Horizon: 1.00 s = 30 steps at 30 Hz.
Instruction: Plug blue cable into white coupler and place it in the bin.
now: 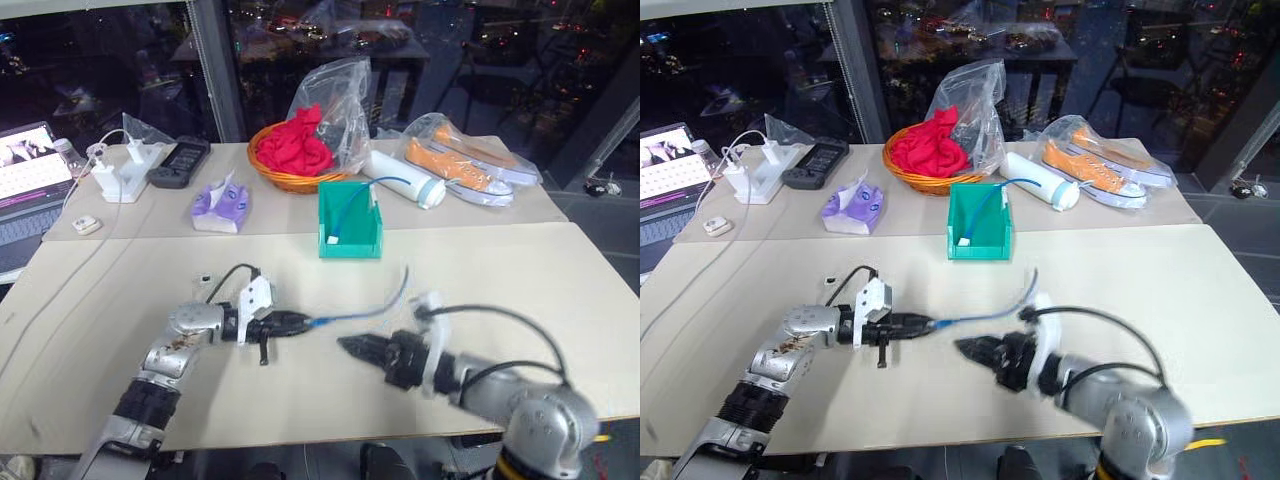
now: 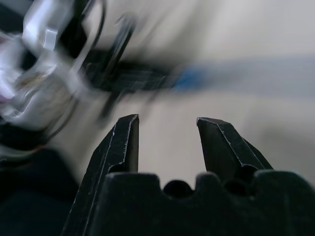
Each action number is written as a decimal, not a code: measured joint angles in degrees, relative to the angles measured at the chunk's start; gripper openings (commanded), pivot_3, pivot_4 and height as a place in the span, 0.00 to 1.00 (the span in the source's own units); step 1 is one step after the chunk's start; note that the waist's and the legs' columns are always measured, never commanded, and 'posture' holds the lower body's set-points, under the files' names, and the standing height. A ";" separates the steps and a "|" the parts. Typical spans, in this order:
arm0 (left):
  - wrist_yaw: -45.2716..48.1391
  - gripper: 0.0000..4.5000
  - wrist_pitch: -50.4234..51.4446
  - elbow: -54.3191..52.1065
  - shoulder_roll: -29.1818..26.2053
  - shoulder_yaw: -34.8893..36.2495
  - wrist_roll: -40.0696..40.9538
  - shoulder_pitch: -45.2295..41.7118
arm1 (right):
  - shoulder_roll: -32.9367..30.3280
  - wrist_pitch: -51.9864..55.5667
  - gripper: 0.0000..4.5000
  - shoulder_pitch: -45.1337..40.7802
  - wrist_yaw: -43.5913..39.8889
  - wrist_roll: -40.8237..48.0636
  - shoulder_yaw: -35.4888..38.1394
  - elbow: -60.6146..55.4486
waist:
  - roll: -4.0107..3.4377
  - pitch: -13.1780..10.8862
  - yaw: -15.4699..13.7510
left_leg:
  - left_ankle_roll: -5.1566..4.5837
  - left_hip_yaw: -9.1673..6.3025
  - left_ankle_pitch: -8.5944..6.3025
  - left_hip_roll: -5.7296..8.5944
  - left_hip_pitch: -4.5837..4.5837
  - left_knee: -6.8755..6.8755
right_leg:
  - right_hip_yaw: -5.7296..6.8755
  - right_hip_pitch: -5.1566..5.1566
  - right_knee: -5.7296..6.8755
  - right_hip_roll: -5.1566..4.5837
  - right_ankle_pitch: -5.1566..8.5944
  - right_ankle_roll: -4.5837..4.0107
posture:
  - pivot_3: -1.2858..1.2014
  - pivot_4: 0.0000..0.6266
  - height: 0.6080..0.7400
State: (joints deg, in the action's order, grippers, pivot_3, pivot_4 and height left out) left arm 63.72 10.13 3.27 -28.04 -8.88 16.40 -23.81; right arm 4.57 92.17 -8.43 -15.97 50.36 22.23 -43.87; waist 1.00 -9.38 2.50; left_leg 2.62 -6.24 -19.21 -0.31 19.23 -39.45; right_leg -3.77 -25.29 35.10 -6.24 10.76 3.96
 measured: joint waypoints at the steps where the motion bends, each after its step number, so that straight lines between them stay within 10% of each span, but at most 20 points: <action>1: -0.49 0.01 0.36 -1.52 0.38 0.04 0.46 0.06 | 0.10 0.00 0.49 0.27 1.97 1.36 1.00 -0.24 | 0.01 0.01 -0.02 | 0.00 0.00 0.00 0.01 -0.04 -0.01 | 0.00 0.05 -0.04 -0.01 -0.01 0.01 | 0.52 0.24 0.87; 7: -4.56 0.01 5.03 -9.47 1.90 -0.68 1.65 3.15 | 2.91 -6.69 0.49 -6.44 24.93 17.61 8.43 7.34 | -0.03 -0.01 0.72 | -0.01 -0.01 0.00 0.01 -0.20 0.01 | -0.01 0.05 -0.05 0.02 0.03 -0.05 | 0.52 0.24 0.87; 14: -6.51 0.01 6.42 -11.41 2.69 -0.89 1.83 3.10 | 0.12 -26.78 0.49 -3.99 44.57 47.61 -2.20 12.19 | -0.07 0.01 1.21 | -0.14 -0.06 -0.06 0.00 -0.19 0.12 | 0.02 0.13 0.01 0.03 0.05 -0.06 | 0.52 0.24 0.87; 30: -9.16 0.01 7.55 -11.04 3.59 -1.31 1.54 0.62 | -15.88 -48.33 0.49 2.10 49.85 60.93 -18.17 12.42 | -0.08 0.00 1.42 | -0.16 -0.04 -0.07 0.01 -0.12 0.10 | 0.01 0.14 -0.08 0.04 0.04 -0.03 | 0.52 0.24 0.87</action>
State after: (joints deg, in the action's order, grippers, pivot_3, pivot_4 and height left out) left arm 54.57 17.68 -7.77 -24.46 -10.19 17.94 -23.19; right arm -11.32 43.85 -6.33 33.88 111.29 4.07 -31.45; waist 0.92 -9.38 3.92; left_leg 2.46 -6.28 -19.28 -0.30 19.11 -39.35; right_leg -3.75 -25.15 35.01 -6.20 10.80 3.92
